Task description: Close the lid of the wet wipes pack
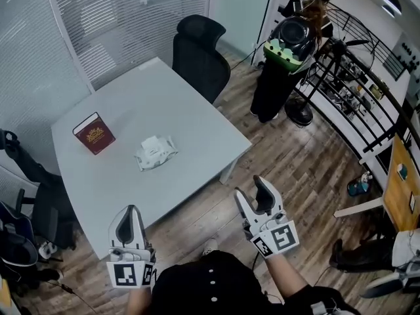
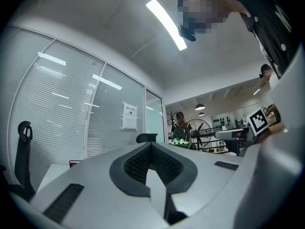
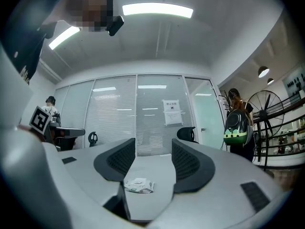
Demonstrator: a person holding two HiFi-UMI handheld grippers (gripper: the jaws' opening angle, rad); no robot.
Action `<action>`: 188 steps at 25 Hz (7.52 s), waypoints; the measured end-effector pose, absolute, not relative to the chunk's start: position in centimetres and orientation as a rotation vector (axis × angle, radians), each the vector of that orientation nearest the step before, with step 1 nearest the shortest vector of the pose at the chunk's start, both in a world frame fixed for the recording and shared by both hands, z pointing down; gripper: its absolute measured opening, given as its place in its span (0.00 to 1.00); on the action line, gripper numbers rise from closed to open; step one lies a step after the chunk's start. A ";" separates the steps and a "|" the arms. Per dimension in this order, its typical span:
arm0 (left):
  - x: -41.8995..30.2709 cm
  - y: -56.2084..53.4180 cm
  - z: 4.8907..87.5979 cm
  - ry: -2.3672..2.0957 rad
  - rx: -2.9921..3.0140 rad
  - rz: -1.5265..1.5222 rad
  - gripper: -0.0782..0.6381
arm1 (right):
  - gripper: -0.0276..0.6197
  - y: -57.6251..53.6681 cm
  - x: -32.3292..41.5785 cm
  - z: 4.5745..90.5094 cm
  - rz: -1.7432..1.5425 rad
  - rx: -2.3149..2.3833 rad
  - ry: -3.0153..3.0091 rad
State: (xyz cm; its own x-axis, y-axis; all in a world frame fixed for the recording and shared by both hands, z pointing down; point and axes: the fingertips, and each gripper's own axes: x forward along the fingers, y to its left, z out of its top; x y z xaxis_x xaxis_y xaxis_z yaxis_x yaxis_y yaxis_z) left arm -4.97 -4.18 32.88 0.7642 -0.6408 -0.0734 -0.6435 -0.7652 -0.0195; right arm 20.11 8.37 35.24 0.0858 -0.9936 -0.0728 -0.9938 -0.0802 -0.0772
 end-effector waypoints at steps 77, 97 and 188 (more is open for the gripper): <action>-2.5 -25.3 37.6 1.602 -2.759 -0.124 0.12 | 0.41 -33.6 20.8 48.4 -0.597 -1.475 2.793; -2.2 -20.8 43.3 1.834 -2.825 -0.320 0.12 | 0.41 -38.3 14.6 70.6 -1.619 -0.966 3.094; -5.1 -25.9 37.2 1.664 -2.730 -0.047 0.12 | 0.09 -29.9 19.8 43.5 -0.296 -1.580 2.857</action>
